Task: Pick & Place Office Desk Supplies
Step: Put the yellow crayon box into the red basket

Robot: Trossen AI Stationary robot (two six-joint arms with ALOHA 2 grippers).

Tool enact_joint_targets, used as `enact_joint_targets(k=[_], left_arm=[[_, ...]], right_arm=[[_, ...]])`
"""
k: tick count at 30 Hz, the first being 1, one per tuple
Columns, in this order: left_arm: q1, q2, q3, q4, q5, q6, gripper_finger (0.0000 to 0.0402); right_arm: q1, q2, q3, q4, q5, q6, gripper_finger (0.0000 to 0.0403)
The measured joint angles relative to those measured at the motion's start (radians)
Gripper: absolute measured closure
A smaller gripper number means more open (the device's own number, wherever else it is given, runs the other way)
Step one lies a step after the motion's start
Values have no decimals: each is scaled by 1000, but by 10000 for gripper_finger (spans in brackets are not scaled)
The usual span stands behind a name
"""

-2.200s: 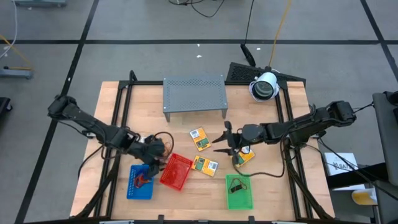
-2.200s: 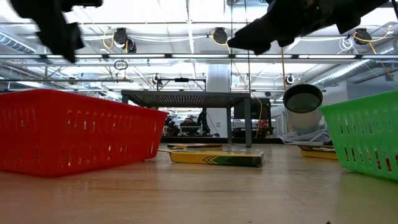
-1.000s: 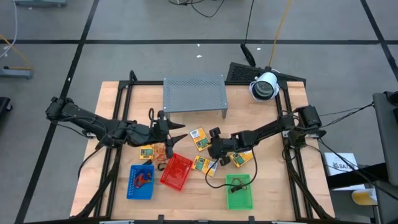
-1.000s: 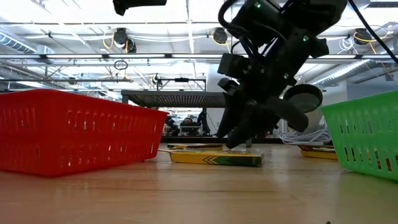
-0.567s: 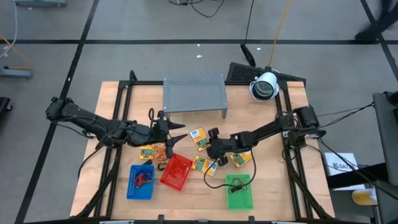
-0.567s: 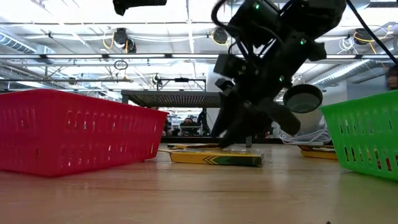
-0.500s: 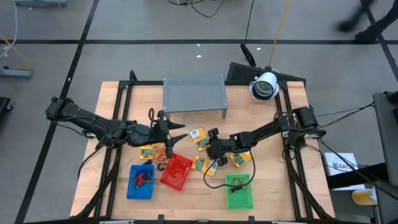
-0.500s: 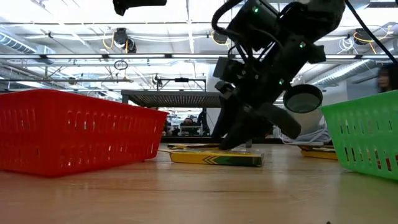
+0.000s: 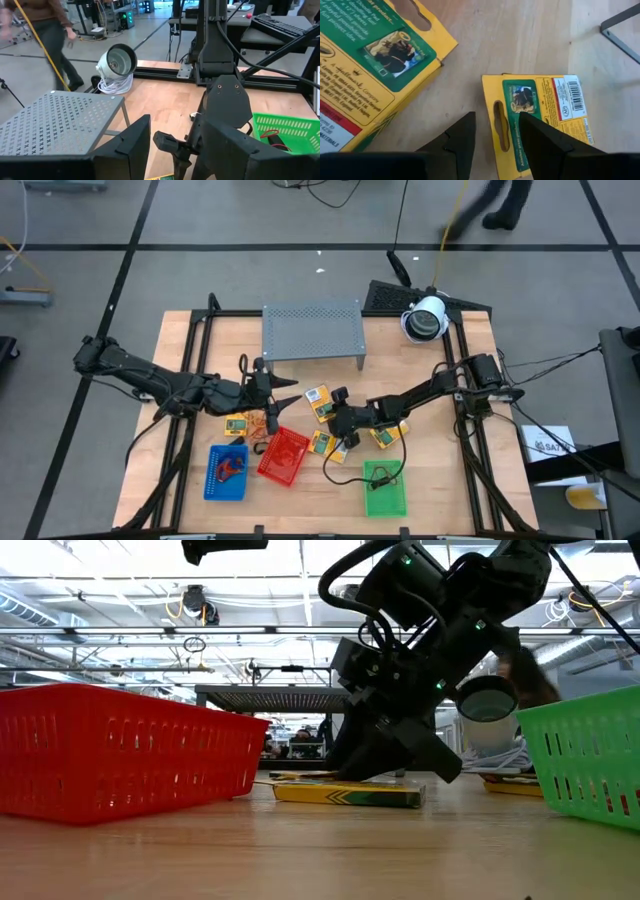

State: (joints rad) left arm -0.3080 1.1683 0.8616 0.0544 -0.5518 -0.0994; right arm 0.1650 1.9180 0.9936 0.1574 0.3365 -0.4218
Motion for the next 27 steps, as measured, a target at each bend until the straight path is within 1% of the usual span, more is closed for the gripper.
enact_joint_targets(k=[5, 13, 21, 27], left_arm=[[0, 0, 0, 0, 0, 0, 220], [0, 0, 0, 0, 0, 0, 220], [0, 0, 0, 0, 1, 0, 220], [0, 0, 0, -2, 1, 1, 220]], right_arm=[[0, 1, -1, -15, -2, 4, 309], [0, 3, -2, -18, -3, 15, 393], [4, 3, -3, -3, 3, 46, 401], [23, 4, -5, 46, 10, 70, 402]])
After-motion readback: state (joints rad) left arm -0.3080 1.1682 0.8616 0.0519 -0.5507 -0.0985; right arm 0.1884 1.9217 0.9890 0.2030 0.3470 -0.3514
